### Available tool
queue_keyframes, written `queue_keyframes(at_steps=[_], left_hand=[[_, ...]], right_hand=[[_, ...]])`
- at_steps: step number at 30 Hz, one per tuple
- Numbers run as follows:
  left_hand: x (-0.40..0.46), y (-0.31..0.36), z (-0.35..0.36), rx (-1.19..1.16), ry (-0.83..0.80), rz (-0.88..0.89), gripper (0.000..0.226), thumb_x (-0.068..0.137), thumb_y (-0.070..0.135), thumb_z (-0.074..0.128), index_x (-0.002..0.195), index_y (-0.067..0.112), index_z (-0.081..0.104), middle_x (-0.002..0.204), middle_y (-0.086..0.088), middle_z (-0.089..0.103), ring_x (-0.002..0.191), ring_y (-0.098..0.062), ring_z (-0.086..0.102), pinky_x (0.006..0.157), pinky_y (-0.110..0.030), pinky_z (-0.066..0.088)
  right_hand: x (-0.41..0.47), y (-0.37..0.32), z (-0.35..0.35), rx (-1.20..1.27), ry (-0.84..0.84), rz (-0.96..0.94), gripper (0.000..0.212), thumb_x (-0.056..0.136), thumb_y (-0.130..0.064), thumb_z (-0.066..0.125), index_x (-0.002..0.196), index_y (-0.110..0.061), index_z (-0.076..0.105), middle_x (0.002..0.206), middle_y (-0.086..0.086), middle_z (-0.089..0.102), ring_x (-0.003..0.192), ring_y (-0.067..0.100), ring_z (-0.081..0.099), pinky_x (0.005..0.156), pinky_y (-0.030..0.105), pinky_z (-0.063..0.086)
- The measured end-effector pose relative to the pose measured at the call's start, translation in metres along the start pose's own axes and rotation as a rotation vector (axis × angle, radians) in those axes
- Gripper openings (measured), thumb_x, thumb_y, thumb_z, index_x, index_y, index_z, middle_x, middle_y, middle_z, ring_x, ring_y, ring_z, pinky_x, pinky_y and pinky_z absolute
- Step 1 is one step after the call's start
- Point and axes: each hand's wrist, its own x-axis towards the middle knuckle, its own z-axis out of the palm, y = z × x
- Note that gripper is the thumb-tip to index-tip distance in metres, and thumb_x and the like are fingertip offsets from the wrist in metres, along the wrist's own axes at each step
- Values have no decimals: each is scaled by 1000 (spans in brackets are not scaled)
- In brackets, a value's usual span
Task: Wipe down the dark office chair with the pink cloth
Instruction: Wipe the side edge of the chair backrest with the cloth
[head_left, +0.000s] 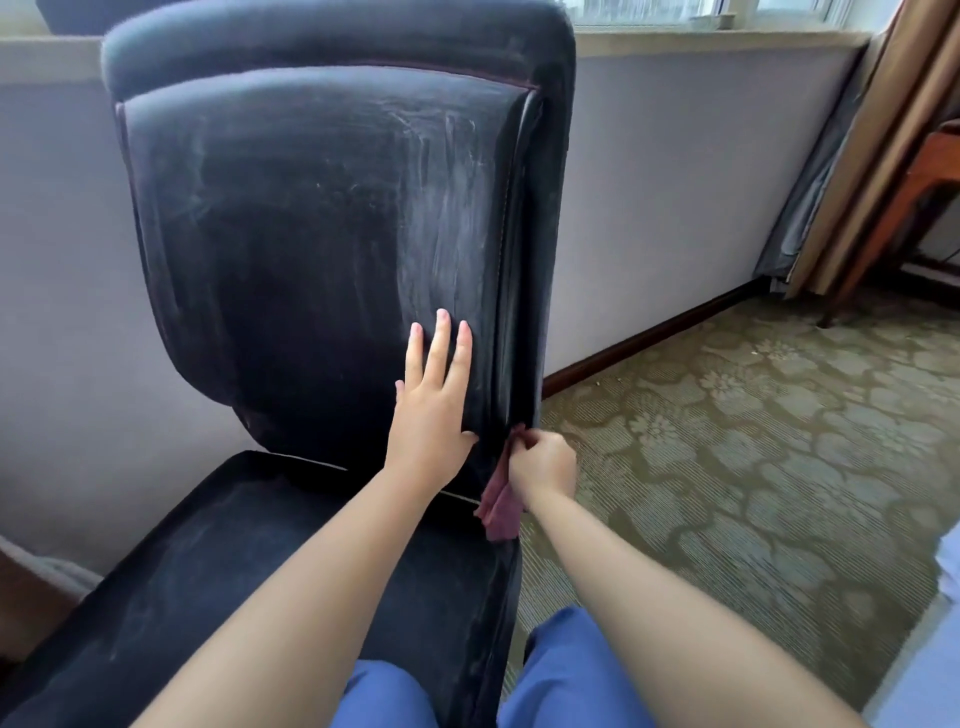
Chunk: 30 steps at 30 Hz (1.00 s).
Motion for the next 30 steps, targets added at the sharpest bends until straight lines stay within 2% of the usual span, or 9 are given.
queue_keyframes(at_steps=[2,4,8,11,13,20,23,26,30], left_hand=[[0,-2,-2,-8,-12,2,129,70,21,82,139,28,-27,141,20,-40,143,-21,-24,101,-50,43],[-1,-2,-4,-18,-23,-5,129,70,19,82,141,29,-25,141,20,-40,142,-20,-24,100,-49,45],[-4,2,0,-71,6,-17,128,71,16,81,139,33,-27,139,25,-43,140,-14,-28,94,-51,49],[-7,7,1,-77,6,-47,130,69,17,82,138,31,-27,142,20,-40,140,-15,-29,98,-52,46],[-10,9,3,-79,8,-43,131,69,16,83,137,31,-28,142,20,-41,138,-13,-30,100,-52,44],[-21,13,12,-82,27,-6,134,69,11,82,136,34,-32,142,22,-43,139,-13,-31,103,-52,41],[-24,15,12,-63,16,-1,140,70,16,82,130,41,-42,142,21,-44,138,-12,-33,108,-51,36],[-30,15,8,-54,-3,8,137,70,16,82,131,37,-39,141,19,-44,138,-13,-32,110,-49,33],[-35,14,4,-27,-13,46,133,68,11,82,137,31,-31,143,17,-42,137,-11,-33,108,-46,37]], right_hand=[[2,-4,-1,20,-41,90,25,95,-23,50,99,-11,72,100,11,69,97,30,61,71,24,39],[6,-20,-6,77,19,90,22,93,-22,52,97,-13,72,98,9,70,95,29,62,71,24,40],[12,-58,-29,328,158,-56,16,88,-23,61,92,-14,74,90,3,71,88,20,64,79,27,49],[9,-81,-41,518,219,-189,16,88,-26,64,94,-16,73,88,-5,70,85,7,63,80,16,46],[9,-78,-36,579,233,-212,16,88,-29,63,93,-19,73,92,-5,70,88,7,63,82,18,47],[-15,-2,4,384,295,6,17,92,-23,56,92,-12,68,99,1,60,84,12,52,67,17,30],[-17,20,13,260,165,152,16,92,-20,54,90,-10,66,97,9,65,87,24,60,67,25,36],[-17,22,5,329,50,335,15,91,-20,56,91,-12,68,95,9,69,92,29,63,74,27,44],[-14,-8,-26,417,100,240,11,85,-22,66,74,-20,66,82,2,68,85,24,64,73,26,46]])
